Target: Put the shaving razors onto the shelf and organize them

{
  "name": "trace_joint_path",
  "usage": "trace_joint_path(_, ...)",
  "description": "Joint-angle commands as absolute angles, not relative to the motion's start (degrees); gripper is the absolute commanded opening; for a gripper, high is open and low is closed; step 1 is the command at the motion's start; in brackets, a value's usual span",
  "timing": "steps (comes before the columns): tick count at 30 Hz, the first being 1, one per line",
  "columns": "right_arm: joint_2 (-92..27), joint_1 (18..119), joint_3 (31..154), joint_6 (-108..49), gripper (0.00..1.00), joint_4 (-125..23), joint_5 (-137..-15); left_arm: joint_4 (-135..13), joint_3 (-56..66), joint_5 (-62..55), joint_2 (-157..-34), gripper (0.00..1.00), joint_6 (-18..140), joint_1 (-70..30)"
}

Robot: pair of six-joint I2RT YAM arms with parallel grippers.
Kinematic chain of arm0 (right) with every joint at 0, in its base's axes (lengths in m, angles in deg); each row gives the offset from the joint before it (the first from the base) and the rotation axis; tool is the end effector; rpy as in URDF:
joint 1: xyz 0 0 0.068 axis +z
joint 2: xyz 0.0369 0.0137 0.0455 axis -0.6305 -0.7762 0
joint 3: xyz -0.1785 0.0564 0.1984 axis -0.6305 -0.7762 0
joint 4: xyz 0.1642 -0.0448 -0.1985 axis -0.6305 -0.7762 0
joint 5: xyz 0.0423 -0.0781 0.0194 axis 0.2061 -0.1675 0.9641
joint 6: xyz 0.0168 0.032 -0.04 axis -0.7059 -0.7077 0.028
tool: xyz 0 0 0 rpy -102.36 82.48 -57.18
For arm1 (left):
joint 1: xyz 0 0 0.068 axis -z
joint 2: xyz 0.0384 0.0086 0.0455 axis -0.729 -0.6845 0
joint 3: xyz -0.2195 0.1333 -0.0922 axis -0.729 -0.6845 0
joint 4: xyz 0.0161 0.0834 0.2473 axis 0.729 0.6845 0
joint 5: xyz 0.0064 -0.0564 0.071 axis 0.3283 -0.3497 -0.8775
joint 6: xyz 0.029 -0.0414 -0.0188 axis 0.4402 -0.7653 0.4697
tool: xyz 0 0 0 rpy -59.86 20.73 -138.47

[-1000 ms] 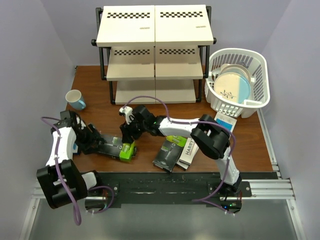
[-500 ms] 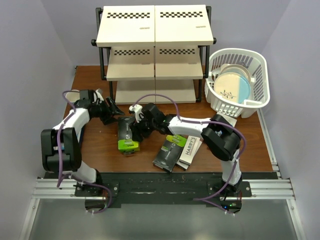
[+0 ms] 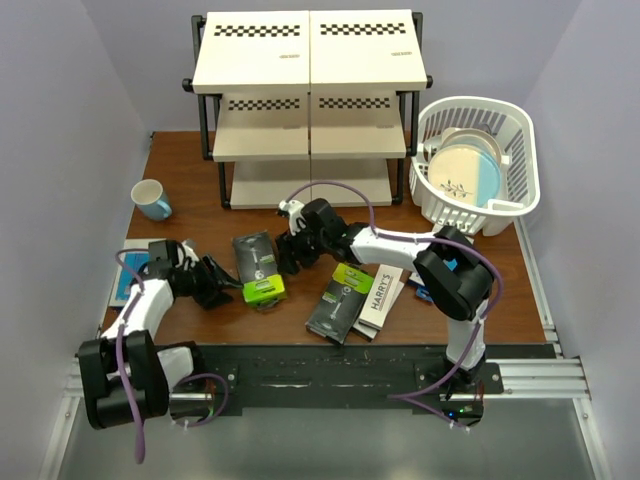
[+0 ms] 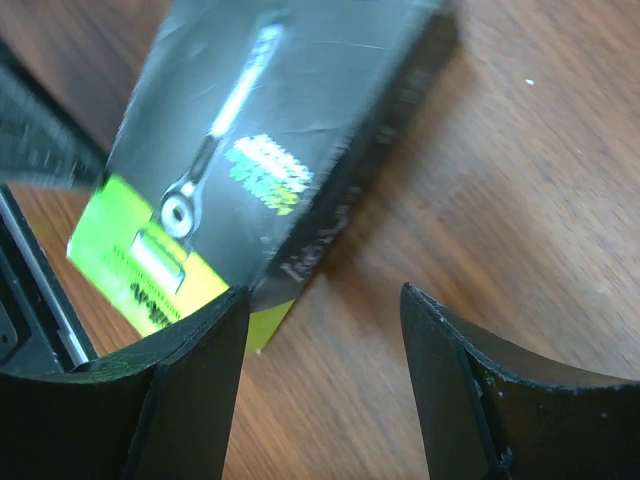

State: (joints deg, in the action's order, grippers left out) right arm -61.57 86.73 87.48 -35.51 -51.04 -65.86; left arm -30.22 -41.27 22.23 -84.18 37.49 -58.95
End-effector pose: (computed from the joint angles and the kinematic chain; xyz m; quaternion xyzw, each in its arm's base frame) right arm 0.2751 0.3180 0.1805 -0.3310 0.8363 0.3315 0.2850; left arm 0.1750 0.0173 0.1524 -0.3218 0.8815 -0.3188 0.1332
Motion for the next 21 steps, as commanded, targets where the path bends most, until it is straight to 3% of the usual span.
trace_joint_path(1,-59.11,86.20,86.44,-39.45,0.65,-49.12,-63.29,-32.66,-44.42,28.71,-82.22,0.51,38.85,-57.28)
trace_joint_path(8,-61.83,86.37,86.17,-43.50,0.61,-46.38,-61.01,-47.23,-44.42,30.05,-87.92,0.52,34.03,-55.95)
trace_joint_path(13,-62.71,86.38,88.54,-42.27,0.59,-46.99,-61.18,-66.57,-38.10,28.02,-99.78,0.36,31.21,-55.86)
trace_joint_path(16,-63.33,86.20,90.30,-40.86,0.58,-47.78,-62.76,-71.25,-31.95,27.93,-106.80,0.33,29.98,-55.77)
trace_joint_path(18,-63.68,86.20,91.27,-40.16,0.58,-47.96,-63.82,-72.39,-28.09,28.11,-109.36,0.33,30.32,-55.77)
trace_joint_path(21,-64.38,85.94,91.88,-39.37,0.57,-47.96,-64.17,-65.41,-23.34,26.97,-109.21,0.48,32.78,-55.95)
